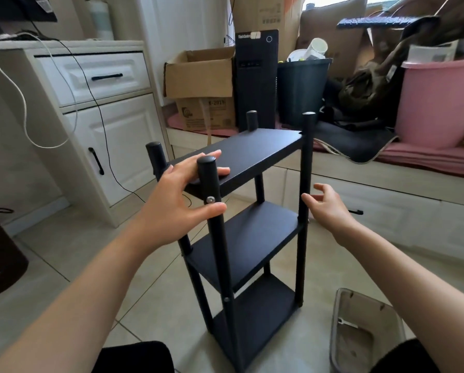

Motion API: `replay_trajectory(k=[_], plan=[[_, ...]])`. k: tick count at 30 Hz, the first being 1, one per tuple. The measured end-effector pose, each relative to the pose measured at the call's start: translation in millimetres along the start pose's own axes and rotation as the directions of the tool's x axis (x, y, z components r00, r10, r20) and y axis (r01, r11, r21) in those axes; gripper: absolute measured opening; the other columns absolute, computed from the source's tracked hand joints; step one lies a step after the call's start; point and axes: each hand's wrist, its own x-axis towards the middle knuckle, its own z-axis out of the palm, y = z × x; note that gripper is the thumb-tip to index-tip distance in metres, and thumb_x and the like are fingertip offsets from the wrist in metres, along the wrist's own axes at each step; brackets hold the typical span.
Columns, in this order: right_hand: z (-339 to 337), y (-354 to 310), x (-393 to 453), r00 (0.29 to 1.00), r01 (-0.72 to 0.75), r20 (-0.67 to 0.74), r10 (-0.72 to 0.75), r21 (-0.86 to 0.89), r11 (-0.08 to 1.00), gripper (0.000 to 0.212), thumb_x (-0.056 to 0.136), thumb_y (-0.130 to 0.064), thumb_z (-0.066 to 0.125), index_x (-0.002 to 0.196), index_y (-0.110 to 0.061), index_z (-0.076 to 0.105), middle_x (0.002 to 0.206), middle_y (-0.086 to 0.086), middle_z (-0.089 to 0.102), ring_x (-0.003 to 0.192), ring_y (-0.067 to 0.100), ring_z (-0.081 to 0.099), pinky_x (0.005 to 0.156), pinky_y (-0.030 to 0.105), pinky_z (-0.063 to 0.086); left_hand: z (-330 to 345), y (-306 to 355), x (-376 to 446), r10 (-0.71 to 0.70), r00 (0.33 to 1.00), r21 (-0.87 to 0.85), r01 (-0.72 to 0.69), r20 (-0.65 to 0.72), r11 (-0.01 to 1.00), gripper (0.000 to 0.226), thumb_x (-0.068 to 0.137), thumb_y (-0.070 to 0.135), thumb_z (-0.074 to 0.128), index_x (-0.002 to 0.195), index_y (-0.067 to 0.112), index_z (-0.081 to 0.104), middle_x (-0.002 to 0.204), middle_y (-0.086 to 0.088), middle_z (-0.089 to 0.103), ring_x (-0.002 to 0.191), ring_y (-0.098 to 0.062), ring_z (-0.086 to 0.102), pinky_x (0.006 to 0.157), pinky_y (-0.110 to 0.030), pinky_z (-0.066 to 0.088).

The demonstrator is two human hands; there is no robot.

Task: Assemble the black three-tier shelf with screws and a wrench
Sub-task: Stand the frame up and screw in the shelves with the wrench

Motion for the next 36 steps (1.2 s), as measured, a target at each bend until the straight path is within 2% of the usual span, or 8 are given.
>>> replay_trajectory(k=[3,7,12,19,25,28,31,36], plan=[[0.8,0.3,6.0,0.999,0.012,-0.031,-0.013,-0.022,1.0,0.054,0.101,-0.033,0.053,0.148,-0.02,0.031,0.133,0.005,0.053,0.111,0.025,0.056,0.09,0.041,0.048,-6.0,-9.1,-3.6,0.004,0.999,-0.013,-0.005,-0.034,1.0,0.075,0.082,0.012,0.08,0.143,0.036,0.045,0.124,0.022,0.067,0.122,0.005,0.056,0.122,-0.042,0.028],[1.8,-1.5,12.4,0.998,0.023,-0.067,-0.022,0.021,1.0,0.032,0.101,-0.026,0.051,0.131,-0.018,0.042,0.116,0.005,0.059,0.108,0.028,0.057,0.092,0.044,0.048,-13.0,-24.0,-8.9,-0.012,0.996,-0.028,0.01,-0.083,1.0,0.069,0.083,0.006,0.079,0.143,0.026,0.051,0.123,0.024,0.067,0.123,0.013,0.052,0.106,-0.004,0.029],[8.3,-2.5,12.3,0.998,0.051,-0.054,-0.045,0.125,0.991,0.005,0.101,-0.017,0.051,0.106,-0.016,0.05,0.094,0.005,0.066,0.093,0.028,0.067,0.09,0.047,0.054,-18.9,-42.7,-9.3,-0.047,0.982,-0.043,0.04,-0.181,0.998,0.064,0.084,0.001,0.076,0.143,0.015,0.054,0.128,0.016,0.066,0.129,0.002,0.054,0.118,-0.028,0.034],[8.9,-3.1,3.6,0.996,0.089,-0.018,-0.088,0.125,0.988,0.012,0.1,-0.016,0.053,0.09,-0.021,0.049,0.091,0.007,0.066,0.081,0.022,0.065,0.069,0.035,0.05,-21.3,-61.6,-5.2,-0.107,0.96,-0.114,0.08,-0.258,0.99,0.065,0.087,-0.002,0.073,0.129,0.043,0.052,0.136,0.012,0.062,0.13,0.004,0.052,0.115,-0.019,0.035],[-1.2,-2.8,-10.8,0.996,0.072,0.047,-0.081,0.169,0.983,0.011,0.097,-0.016,0.059,0.088,-0.02,0.054,0.091,0.01,0.067,0.08,0.022,0.065,0.068,0.035,0.051,-17.3,-79.6,6.8,-0.15,0.943,-0.133,0.115,-0.295,0.984,0.066,0.088,-0.004,0.071,0.146,0.021,0.051,0.14,0.006,0.059,0.132,-0.002,0.053,0.114,-0.02,0.037],[-6.5,-3.9,-22.9,0.994,0.049,0.085,-0.067,0.198,0.979,0.01,0.095,-0.015,0.063,0.089,-0.017,0.055,0.086,0.01,0.066,0.078,0.024,0.061,0.07,0.04,0.053,-14.5,-82.3,16.3,-0.188,0.921,-0.145,0.146,-0.34,0.979,0.065,0.089,-0.004,0.07,0.145,0.023,0.05,0.141,0.006,0.058,0.132,-0.009,0.054,0.113,-0.025,0.04],[-13.5,-5.0,-38.7,0.989,0.03,0.136,-0.06,0.212,0.977,0.01,0.094,-0.015,0.064,0.088,-0.019,0.057,0.086,0.009,0.068,0.077,0.019,0.063,0.066,0.035,0.053,-11.1,-82.7,24.8,-0.217,0.9,-0.152,0.171,-0.378,0.973,0.06,0.089,-0.007,0.069,0.143,0.015,0.054,0.137,0.001,0.062,0.127,-0.013,0.059,0.109,-0.027,0.046],[-28.8,-1.0,-66.7,0.978,-0.004,0.207,-0.039,0.203,0.979,0.006,0.094,-0.017,0.066,0.093,-0.018,0.06,0.1,0.014,0.069,0.083,0.022,0.063,0.077,0.041,0.055,-4.3,-77.0,34.1,-0.264,0.89,-0.22,0.192,-0.371,0.956,0.057,0.09,-0.009,0.067,0.143,0.007,0.053,0.135,-0.001,0.063,0.117,-0.006,0.064,0.099,-0.014,0.048]])
